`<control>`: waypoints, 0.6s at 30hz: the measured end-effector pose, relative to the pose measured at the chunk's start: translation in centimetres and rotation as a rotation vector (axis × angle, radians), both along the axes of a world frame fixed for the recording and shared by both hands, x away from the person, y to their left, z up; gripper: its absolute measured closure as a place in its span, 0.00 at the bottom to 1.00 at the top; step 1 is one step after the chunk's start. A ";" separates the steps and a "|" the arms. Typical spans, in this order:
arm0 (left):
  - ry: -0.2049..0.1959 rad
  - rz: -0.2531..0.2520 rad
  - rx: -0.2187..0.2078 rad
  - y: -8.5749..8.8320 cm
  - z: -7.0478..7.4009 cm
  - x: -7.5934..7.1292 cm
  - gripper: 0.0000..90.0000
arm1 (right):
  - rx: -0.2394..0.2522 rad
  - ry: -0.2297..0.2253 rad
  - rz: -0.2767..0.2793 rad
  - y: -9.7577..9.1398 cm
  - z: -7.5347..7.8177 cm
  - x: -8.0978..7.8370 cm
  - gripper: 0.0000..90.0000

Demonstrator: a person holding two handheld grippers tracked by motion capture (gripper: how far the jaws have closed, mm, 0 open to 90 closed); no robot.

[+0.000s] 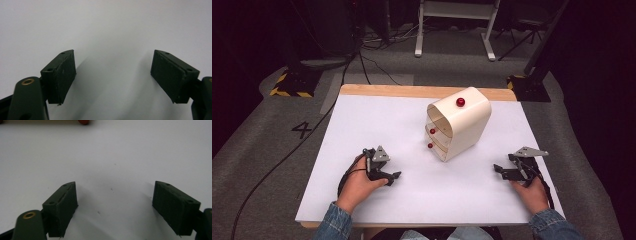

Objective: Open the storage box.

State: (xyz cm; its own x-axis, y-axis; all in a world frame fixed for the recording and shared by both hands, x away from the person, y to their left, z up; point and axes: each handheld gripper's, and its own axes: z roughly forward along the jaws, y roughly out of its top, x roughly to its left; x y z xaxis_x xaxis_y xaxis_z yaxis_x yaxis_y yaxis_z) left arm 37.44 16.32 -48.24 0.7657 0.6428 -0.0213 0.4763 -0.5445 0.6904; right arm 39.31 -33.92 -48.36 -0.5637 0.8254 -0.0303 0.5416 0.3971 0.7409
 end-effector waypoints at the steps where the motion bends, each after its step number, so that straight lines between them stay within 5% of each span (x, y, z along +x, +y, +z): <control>1: 0.000 0.000 0.000 0.0 0.0 0.0 0.24 | 0.000 0.000 0.000 0.0 0.0 0.0 0.22; 5: 0.048 0.021 -0.013 0.1 0.7 -0.1 0.37 | 0.000 0.000 0.000 0.0 0.0 0.0 0.22; 8: 0.043 0.015 -0.035 0.1 1.3 -0.2 0.38 | 0.001 0.000 0.000 0.0 0.0 0.0 0.22; 11: -0.012 0.024 -0.127 0.1 2.8 -0.3 0.38 | 0.001 0.000 0.000 0.0 0.0 0.0 0.22; 18: -0.087 0.025 -0.210 -0.1 4.5 -0.2 0.38 | -0.001 -0.004 0.000 0.0 0.0 -0.1 0.23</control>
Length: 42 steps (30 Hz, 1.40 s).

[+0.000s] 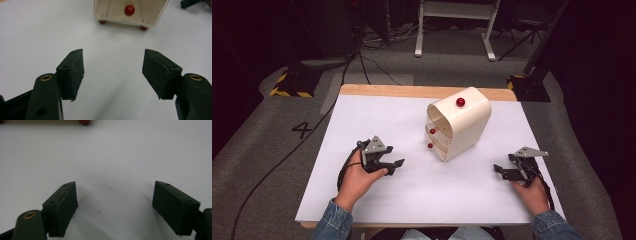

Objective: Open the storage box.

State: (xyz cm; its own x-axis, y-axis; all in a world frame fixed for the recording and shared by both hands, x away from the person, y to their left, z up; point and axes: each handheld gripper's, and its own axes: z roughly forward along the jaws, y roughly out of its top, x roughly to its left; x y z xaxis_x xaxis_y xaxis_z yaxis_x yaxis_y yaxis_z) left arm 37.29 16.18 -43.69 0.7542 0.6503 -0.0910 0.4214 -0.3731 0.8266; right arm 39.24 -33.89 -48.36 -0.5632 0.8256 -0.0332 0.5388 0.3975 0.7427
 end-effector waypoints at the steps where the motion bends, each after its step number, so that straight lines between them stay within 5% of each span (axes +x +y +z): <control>1: -0.006 -0.009 -0.008 -0.2 0.3 0.1 0.38 | 0.000 0.000 0.000 0.0 0.0 0.0 0.23; 25: -0.057 -0.081 -0.042 -4.0 2.2 2.9 0.39 | -0.009 -0.004 -0.008 0.1 0.0 0.0 0.21; 42: -0.068 -0.022 -0.100 -6.5 0.5 4.7 0.41 | -0.019 -0.016 -0.008 0.2 0.0 -0.1 0.20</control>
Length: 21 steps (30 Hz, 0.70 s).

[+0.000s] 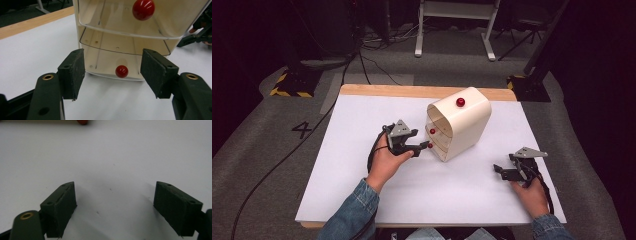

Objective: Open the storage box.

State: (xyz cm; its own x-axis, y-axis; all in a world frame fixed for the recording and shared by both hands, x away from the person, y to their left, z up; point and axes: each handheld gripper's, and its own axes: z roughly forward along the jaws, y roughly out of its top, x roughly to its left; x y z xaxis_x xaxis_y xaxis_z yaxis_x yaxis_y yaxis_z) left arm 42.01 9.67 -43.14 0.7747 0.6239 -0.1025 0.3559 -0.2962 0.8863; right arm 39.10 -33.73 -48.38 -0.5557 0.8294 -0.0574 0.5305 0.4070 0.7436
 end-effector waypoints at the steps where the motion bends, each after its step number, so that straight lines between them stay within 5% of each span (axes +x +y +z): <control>1: 0.003 0.007 -0.004 -0.3 -0.6 0.0 0.41 | 0.000 0.000 0.000 0.0 0.0 0.0 0.20; 13: 0.047 -0.022 0.026 -1.7 -3.1 0.4 0.46 | 0.002 0.002 0.000 0.0 0.0 0.0 0.20; 21: 0.049 -0.049 0.036 -2.3 -3.6 0.3 0.77 | 0.000 0.001 0.000 0.0 0.0 0.0 0.20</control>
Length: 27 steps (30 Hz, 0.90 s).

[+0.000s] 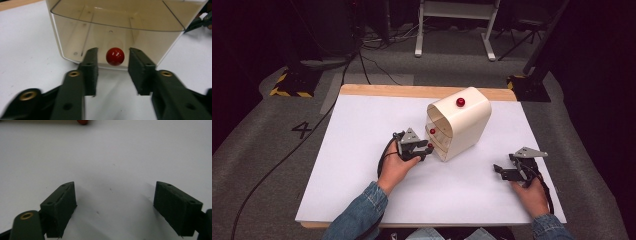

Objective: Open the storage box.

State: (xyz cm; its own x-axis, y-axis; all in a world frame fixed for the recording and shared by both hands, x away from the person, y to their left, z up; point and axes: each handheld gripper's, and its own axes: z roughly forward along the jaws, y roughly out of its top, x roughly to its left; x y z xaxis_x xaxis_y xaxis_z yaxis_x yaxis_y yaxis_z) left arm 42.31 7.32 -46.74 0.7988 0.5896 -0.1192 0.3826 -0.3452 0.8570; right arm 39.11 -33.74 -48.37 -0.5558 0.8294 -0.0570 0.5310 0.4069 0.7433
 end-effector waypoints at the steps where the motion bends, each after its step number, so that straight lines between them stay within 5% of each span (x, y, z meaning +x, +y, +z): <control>1: -0.002 0.002 0.004 0.0 0.0 0.0 0.81 | 0.000 0.000 0.000 0.0 0.0 0.0 0.20; 14: -0.005 0.002 0.040 0.2 0.5 -0.4 0.82 | -0.002 -0.002 -0.001 0.0 0.0 0.0 0.20; 27: -0.022 0.015 0.071 2.9 1.2 -3.0 0.82 | -0.013 -0.016 -0.001 0.1 0.0 -0.2 0.21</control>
